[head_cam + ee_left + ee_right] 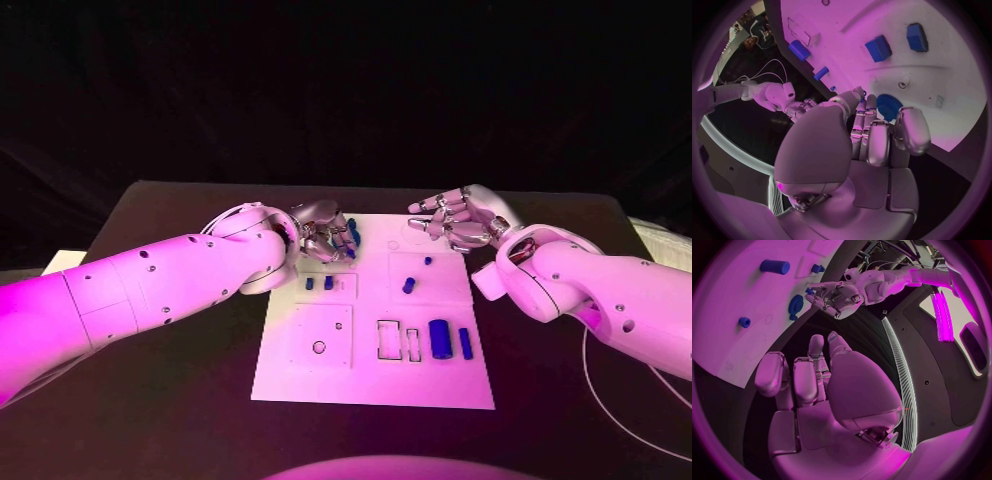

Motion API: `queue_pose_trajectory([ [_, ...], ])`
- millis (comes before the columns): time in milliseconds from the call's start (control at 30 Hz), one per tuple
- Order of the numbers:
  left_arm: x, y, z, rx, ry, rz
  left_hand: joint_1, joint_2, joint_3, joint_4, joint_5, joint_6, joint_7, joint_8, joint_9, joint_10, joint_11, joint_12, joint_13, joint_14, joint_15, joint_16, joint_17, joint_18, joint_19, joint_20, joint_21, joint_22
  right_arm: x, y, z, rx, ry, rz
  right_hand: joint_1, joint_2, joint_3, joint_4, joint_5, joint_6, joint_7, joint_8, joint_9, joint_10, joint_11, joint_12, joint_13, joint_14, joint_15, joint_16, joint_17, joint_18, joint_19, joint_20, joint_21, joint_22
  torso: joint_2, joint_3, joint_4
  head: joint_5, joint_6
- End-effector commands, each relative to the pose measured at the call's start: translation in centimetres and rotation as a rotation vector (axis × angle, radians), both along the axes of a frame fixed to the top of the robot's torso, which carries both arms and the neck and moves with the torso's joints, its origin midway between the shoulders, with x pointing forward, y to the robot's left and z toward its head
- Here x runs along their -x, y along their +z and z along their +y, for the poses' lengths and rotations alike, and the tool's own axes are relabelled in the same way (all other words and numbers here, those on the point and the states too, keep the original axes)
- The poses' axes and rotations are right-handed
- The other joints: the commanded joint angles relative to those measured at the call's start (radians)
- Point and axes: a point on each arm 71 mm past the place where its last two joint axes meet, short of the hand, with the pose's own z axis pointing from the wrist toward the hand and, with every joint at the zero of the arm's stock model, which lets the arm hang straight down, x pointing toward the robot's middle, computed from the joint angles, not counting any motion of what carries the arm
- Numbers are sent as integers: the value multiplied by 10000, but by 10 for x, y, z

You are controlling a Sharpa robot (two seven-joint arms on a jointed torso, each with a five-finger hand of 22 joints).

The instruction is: Assemble the parts on the task board

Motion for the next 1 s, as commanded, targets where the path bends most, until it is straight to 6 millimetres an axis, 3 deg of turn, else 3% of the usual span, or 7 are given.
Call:
queue_pose_trajectory([
  [33, 0, 2, 5, 983, 395, 545, -75, 57, 52, -9, -28, 44, 22, -36, 2, 52, 0, -43, -2, 352, 17, -61, -21, -68, 174, -12, 10, 529, 1, -2, 2, -26, 168, 86, -53, 39, -11, 26, -38, -37, 55, 33, 10, 5, 4, -53, -2, 210, 42, -28, 6, 58, -72, -22, -67, -3, 1, 13, 11, 34, -8],
  [167, 1, 2, 15, 1083, 563, 922, -54, 63, 76, -52, -26, 42, 22, -44, -6, 55, 0, -56, -2, 349, 16, -65, -35, -65, 169, -11, -2, 527, 1, -2, 1, -24, 160, 103, -53, 39, -11, 26, -38, -37, 55, 33, 10, 5, 4, -53, -2, 210, 42, -28, 6, 58, -72, -22, -67, -3, -1, 23, 11, 48, 6],
  [500, -1, 1, 37, 165, 584, 476, -45, 50, 84, -89, -30, 47, 23, -46, -11, 63, 1, -65, 0, 353, 17, -48, -13, -72, 173, -10, 33, 550, 1, -3, -1, 12, 82, 154, -53, 39, -11, 26, -38, -37, 55, 33, 10, 5, 4, -53, -2, 210, 42, -28, 6, 58, -72, -22, -67, -3, 3, 0, 9, 64, 41],
  [1000, 1, -2, 40, -1173, 249, 302, -223, 20, 26, -74, -129, 81, -2, -51, -31, 92, -1, -105, 8, 352, 22, -28, -13, -60, 145, -2, -27, 536, 1, -3, -1, 8, 95, 178, -73, 57, -12, 41, -49, -37, 55, 33, 10, 16, 5, -32, 3, 214, 43, -26, 15, 56, -65, -21, -66, 4, 3, -9, -5, 125, 12],
])
